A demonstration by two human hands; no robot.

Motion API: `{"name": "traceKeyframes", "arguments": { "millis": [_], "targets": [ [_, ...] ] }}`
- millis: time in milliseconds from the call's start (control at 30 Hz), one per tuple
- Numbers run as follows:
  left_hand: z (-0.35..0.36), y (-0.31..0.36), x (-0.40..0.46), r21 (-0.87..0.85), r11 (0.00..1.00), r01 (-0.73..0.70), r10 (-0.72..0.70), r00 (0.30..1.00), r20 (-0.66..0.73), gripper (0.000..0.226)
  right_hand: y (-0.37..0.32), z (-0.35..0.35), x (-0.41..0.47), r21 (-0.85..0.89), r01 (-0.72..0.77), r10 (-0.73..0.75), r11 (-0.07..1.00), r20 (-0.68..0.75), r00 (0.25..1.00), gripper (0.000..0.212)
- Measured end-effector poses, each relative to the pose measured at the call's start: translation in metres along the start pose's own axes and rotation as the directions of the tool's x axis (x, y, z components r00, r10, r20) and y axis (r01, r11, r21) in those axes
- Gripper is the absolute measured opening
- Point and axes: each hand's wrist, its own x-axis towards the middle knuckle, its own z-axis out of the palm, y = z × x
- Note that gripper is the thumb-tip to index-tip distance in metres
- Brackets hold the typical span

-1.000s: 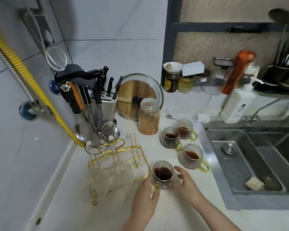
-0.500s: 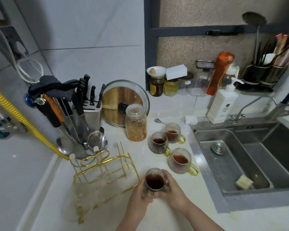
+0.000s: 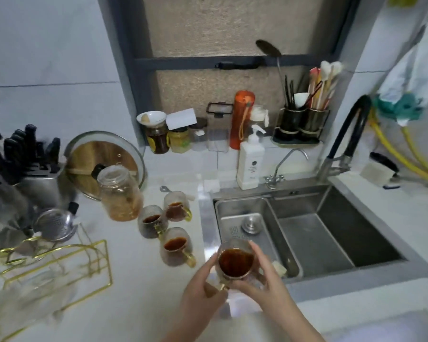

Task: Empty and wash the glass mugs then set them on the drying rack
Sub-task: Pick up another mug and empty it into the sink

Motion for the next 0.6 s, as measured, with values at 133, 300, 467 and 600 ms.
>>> {"name": "traceKeyframes", "arguments": {
  "millis": [133,300,467,600],
  "targets": [
    [0.085,0.024,0.006,0.026,0.994,-0.11,0.108,0.992,0.068,0.073,0.006,-0.086,-0.028,-0.024,0.031,-0.033,0.999,-0.067,0.997,0.085],
    [0.169,0.057,0.009,-0.005,0.979,-0.203,0.203,0.975,0.094,0.067,0.021,-0.166,-0.055,0.059,-0.04,0.051,0.997,-0.196,0.979,0.075],
    [0.22,0.085,0.027,0.015,0.965,-0.261,0.258,0.959,0.116,0.065,0.028,-0.215,-0.061,0.143,-0.082,0.115,0.986,-0.242,0.963,0.066],
    [0.236,0.09,0.052,0.048,0.968,-0.246,0.235,0.957,0.169,0.067,0.038,-0.235,-0.051,0.122,-0.063,0.094,0.991,-0.268,0.959,0.064]
  ]
}}
